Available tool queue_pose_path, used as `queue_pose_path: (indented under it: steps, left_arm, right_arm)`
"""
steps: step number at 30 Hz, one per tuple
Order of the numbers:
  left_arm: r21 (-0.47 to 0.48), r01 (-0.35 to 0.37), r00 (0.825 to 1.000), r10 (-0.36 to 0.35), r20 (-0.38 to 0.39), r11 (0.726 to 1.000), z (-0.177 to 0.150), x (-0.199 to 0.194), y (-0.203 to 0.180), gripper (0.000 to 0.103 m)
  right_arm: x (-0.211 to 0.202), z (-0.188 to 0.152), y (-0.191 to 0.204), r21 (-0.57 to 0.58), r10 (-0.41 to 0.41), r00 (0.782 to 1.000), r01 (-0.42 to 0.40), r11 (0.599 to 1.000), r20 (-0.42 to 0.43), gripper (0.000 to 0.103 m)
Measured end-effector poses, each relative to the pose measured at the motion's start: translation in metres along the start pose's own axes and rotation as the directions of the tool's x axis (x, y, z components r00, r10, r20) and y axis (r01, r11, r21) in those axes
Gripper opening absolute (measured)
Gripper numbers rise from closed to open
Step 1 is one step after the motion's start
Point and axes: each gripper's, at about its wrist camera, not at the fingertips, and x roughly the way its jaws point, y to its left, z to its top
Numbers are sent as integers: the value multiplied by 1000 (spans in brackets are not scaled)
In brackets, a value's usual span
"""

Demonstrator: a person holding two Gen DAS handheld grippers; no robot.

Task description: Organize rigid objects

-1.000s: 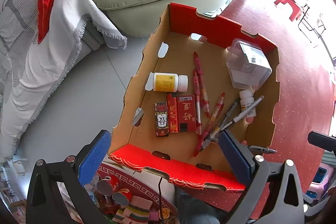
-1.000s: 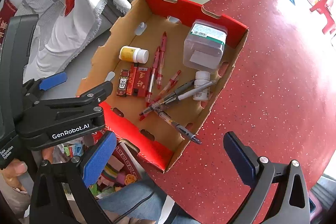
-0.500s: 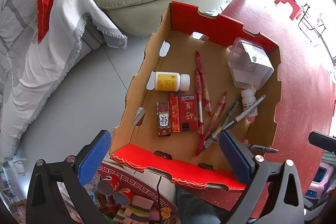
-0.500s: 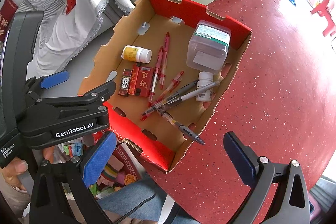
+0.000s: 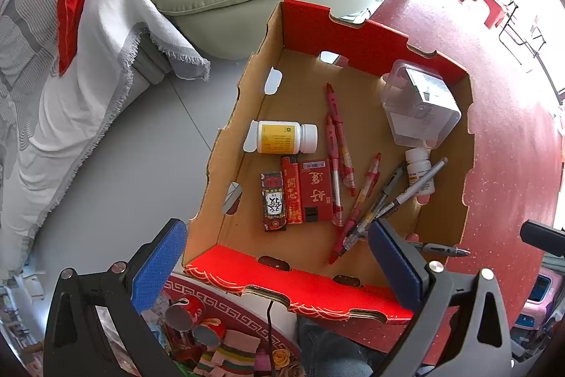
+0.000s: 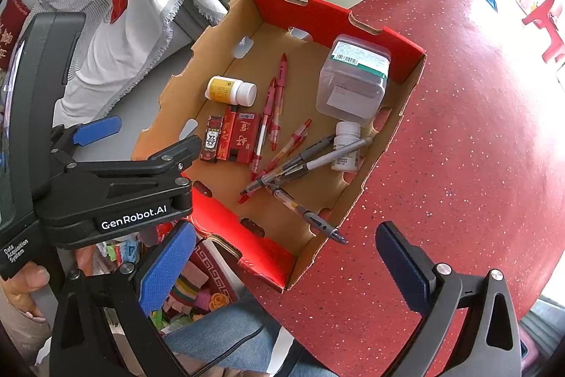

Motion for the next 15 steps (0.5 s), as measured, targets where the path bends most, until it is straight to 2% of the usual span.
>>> queue_pose_path:
  steps: [10, 15]
  left_arm:
    - [-24, 25, 999, -25, -26, 999, 2, 7, 2, 102]
    - [-15, 5, 1000, -5, -10, 1000, 0, 5, 2, 102]
  right_arm:
    - [2, 1, 1, -8, -4, 1000, 4, 1000, -5, 103]
    - [3, 1, 1, -8, -3, 1000, 3, 1000, -8, 103]
